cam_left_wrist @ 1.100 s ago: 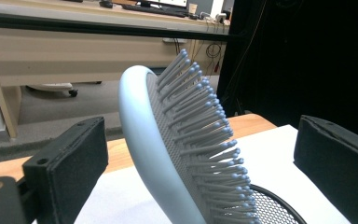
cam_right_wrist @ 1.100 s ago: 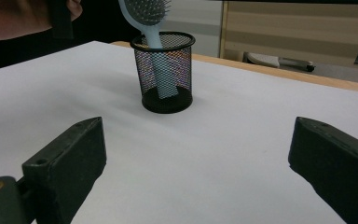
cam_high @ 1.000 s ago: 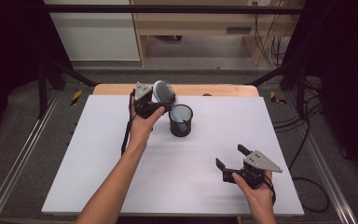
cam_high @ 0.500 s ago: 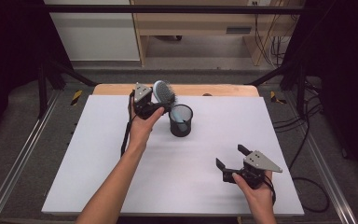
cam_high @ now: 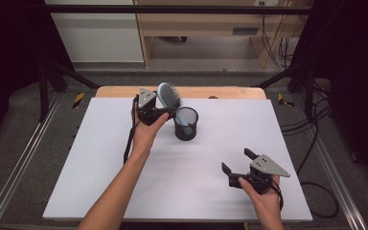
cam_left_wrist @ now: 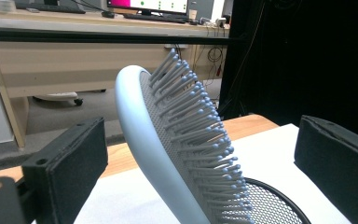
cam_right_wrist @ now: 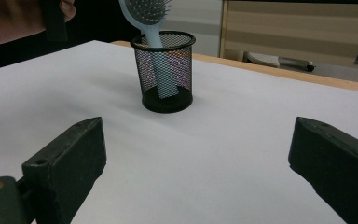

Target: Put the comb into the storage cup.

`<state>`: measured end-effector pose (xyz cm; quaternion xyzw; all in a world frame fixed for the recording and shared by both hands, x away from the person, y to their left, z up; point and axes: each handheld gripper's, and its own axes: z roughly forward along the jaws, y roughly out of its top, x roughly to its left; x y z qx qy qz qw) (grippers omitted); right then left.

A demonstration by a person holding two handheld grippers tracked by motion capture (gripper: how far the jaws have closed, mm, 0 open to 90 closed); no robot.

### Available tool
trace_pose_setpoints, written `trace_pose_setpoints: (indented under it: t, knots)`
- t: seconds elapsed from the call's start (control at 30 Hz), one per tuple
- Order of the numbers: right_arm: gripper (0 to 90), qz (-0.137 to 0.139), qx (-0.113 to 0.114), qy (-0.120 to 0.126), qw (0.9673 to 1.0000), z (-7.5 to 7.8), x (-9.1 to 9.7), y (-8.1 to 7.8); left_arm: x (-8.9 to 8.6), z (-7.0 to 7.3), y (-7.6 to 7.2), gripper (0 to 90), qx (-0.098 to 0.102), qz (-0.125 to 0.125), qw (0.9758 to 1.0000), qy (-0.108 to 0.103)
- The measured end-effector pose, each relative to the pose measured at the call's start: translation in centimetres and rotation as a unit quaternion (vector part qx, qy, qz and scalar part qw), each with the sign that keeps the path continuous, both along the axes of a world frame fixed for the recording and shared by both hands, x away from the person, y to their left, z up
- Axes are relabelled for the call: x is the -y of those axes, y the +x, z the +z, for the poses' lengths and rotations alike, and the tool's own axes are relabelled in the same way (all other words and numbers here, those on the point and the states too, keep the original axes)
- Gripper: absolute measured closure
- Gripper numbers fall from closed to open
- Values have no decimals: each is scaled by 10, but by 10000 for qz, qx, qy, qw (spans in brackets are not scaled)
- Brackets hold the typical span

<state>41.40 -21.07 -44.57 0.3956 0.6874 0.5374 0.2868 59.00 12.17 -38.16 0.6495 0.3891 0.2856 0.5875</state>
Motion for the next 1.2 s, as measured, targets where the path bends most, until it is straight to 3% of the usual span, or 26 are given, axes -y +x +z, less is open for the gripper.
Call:
trace_pose_setpoints:
  t: [0.37,0.8,1.2]
  knots:
    - [45,3,1,-21,10000,0,0,0,-1,-6,-11,26,-11,-74,9999,106]
    - [45,25,44,-20,10000,1,0,0,-8,-21,-26,24,-154,17,9993,343]
    - [45,68,49,-57,9999,2,-3,0,-12,-26,-48,21,-181,-203,9986,457]
